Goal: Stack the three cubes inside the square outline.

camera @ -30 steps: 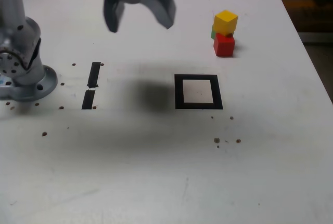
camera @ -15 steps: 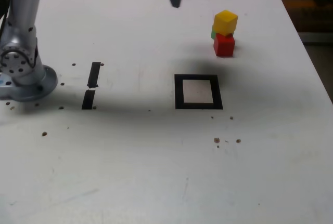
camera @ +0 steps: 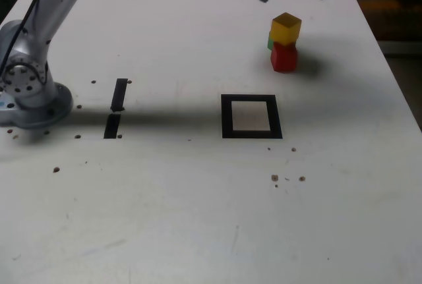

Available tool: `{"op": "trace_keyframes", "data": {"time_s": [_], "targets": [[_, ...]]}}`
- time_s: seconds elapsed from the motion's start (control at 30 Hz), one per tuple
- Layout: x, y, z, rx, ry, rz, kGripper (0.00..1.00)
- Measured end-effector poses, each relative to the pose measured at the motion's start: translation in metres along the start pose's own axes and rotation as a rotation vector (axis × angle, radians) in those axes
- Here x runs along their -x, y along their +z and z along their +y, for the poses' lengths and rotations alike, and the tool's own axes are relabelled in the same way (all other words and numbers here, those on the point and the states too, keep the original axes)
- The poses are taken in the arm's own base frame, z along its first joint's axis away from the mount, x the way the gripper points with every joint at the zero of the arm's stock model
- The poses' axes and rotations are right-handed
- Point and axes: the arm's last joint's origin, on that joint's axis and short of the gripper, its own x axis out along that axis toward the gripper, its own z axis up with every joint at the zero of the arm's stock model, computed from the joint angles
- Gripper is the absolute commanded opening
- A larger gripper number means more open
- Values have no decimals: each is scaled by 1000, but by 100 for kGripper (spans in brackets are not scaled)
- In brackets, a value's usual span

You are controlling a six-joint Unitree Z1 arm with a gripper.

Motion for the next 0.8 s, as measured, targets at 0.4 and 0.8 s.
{"op": "trace_keyframes", "data": {"time_s": [0.4,0.8], "targets": [[-31,7,-18,-87,-30,142,94],[-37,19,-17,-83,-32,88,85]]}}
